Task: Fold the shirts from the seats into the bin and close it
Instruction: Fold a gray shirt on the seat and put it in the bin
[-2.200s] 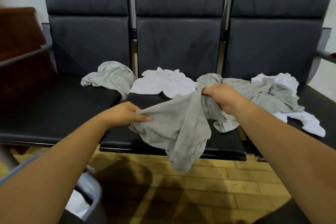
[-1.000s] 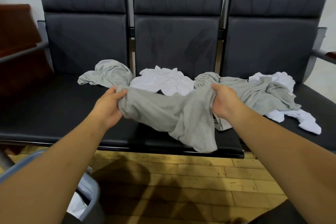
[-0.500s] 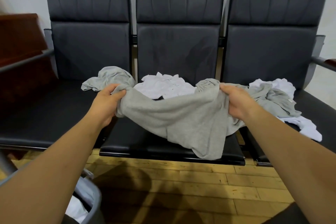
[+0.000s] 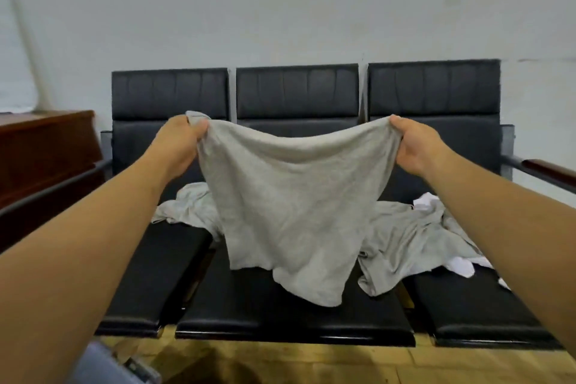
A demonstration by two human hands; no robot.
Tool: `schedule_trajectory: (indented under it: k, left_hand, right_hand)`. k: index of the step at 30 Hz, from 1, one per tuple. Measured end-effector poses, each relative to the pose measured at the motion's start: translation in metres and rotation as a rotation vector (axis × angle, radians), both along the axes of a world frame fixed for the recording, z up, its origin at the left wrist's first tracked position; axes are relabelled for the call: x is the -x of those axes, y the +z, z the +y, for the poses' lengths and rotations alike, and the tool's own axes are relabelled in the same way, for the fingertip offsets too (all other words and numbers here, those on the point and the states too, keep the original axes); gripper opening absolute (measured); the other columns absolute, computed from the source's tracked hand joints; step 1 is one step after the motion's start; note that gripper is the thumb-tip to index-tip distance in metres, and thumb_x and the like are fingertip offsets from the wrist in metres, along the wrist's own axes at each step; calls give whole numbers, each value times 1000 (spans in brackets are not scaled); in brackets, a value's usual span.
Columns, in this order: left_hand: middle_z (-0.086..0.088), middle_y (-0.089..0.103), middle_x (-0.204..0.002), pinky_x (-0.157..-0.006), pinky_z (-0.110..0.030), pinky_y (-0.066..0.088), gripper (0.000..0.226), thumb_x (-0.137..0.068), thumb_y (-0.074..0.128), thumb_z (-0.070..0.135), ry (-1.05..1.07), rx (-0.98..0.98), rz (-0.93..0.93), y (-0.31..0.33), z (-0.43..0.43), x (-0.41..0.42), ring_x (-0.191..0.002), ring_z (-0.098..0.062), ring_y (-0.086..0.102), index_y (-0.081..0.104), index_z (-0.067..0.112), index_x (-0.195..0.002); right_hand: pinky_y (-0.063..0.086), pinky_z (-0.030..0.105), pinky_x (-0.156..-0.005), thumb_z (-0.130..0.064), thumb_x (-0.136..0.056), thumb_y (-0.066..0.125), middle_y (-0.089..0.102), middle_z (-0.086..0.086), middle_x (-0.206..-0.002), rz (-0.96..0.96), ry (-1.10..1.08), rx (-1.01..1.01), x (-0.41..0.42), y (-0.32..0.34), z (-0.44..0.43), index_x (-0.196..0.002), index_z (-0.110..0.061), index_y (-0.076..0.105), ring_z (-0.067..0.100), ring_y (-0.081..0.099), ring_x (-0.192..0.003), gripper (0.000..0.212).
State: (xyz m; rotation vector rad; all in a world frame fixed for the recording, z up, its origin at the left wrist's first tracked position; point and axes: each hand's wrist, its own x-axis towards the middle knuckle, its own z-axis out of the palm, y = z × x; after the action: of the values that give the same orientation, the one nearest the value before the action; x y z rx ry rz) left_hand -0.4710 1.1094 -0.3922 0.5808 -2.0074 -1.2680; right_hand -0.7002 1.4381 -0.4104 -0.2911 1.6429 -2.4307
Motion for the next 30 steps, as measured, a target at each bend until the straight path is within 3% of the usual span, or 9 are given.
schedule_trajectory:
  k: [4, 9, 13, 16, 19, 24, 26, 30]
  left_hand:
    - [-23, 67, -107, -80, -42, 57, 34, -102, 51, 24, 75, 111, -167, 38, 2, -14, -95, -33, 66, 66, -6, -105]
    - [-8, 69, -106, -72, -34, 56, 28, -96, 66, 30, 6, -191, -38, 45, 4, -31, -92, -21, 67, 68, 5, -108]
    - [-8, 68, -104, -65, -32, 54, 17, -95, 68, 22, -18, -445, 108, 40, -1, -27, -88, -20, 67, 67, 5, -97]
    - [-16, 64, -123, -74, -32, 57, 28, -96, 64, 6, -110, -526, 142, 35, -9, -23, -105, -25, 66, 61, -4, -121]
    - [-18, 62, -127, -88, -32, 53, 52, -84, 71, -5, -217, -323, 22, 26, -14, -23, -111, -25, 63, 56, 0, -134]
    - [-3, 70, -100, -84, -31, 47, 22, -86, 76, 9, 37, 478, -403, 6, -21, -8, -94, -18, 62, 76, 14, -108]
    - [-1, 68, -87, -74, -31, 45, 17, -89, 74, 17, 111, 596, -492, 0, -31, 3, -81, -15, 59, 78, 12, -105]
    - [-3, 65, -78, -67, -34, 47, 21, -93, 70, 30, 231, 563, -539, -20, -57, 27, -68, -18, 59, 74, 11, -102]
  right_hand:
    - [56, 38, -72, -21, -100, 58, 68, 10, -116, 27, 1, -146, -2, 33, 25, -120, -7, 65, 23, 67, -100, 26]
    - [56, 33, -58, -14, -98, 61, 66, 11, -93, -35, 58, -349, -14, 39, 40, -92, -2, 63, 20, 63, -80, 14]
    - [58, 28, -47, -11, -94, 66, 68, 13, -103, -97, 101, -271, -11, 39, 40, -104, 0, 64, 21, 66, -85, 15]
    - [58, 27, -50, -12, -91, 69, 70, 14, -109, -96, 114, -230, -4, 36, 39, -113, -1, 65, 21, 69, -92, 25]
    - [59, 26, -61, -2, -93, 63, 68, 12, -115, -31, 202, -317, 1, 31, 38, -122, 0, 62, 19, 67, -96, 29]
    - [61, 25, -67, 12, -85, 67, 69, 15, -103, 198, 107, -663, 17, 8, 29, -96, -3, 70, 23, 66, -96, 18]
    - [60, 29, -72, 8, -82, 73, 70, 14, -96, 296, 54, -769, 28, -1, 17, -89, -4, 71, 26, 68, -96, 14]
    - [60, 40, -82, -7, -80, 81, 72, 12, -89, 500, -131, -991, 52, -17, -17, -84, -9, 74, 25, 69, -88, 8]
